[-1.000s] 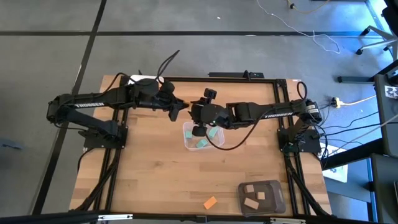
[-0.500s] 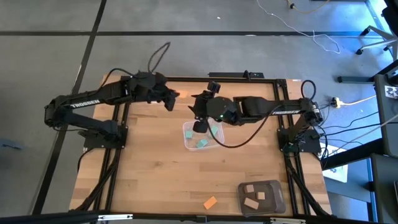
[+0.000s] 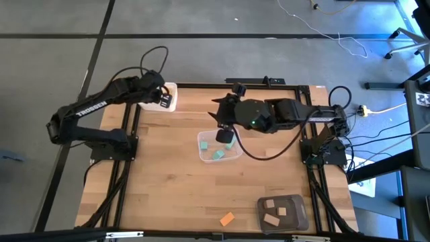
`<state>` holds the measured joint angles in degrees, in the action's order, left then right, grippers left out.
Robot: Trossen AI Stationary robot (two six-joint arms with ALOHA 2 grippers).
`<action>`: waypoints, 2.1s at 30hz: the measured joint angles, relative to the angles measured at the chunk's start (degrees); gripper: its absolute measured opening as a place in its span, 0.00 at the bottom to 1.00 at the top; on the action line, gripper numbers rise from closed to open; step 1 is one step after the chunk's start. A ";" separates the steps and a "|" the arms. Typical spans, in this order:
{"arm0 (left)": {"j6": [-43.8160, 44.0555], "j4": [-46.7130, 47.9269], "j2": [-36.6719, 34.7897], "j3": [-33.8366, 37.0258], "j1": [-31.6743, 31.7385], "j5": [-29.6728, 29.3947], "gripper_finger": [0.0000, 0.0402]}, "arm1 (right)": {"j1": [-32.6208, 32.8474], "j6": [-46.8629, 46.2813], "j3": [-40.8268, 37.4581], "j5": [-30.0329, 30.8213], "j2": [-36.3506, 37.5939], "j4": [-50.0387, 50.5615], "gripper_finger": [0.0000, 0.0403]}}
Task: Sort & place blocks by color
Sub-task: Put the top yellow block into the white bin, then put the yellow block into the white bin
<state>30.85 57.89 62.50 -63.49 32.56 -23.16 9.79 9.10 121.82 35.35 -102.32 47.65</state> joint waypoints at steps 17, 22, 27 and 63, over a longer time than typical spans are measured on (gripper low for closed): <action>-7.86 0.16 21.41 -0.02 10.82 1.11 0.12 | -0.18 0.00 -0.24 0.07 0.00 2.95 0.48; -10.78 -4.20 27.67 -0.02 13.68 4.96 0.12 | -0.18 0.00 -0.26 0.07 0.00 3.34 0.48; -11.94 -5.11 31.59 -0.02 15.80 5.10 0.12 | -0.18 -0.02 -0.26 0.04 0.00 3.74 0.48; -13.46 -7.04 33.04 -0.02 20.69 6.86 0.25 | -0.18 -0.04 -0.31 0.02 -0.03 3.65 0.48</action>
<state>17.39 50.85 95.54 -63.51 53.25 -16.30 9.61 9.06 121.51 35.38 -102.35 51.31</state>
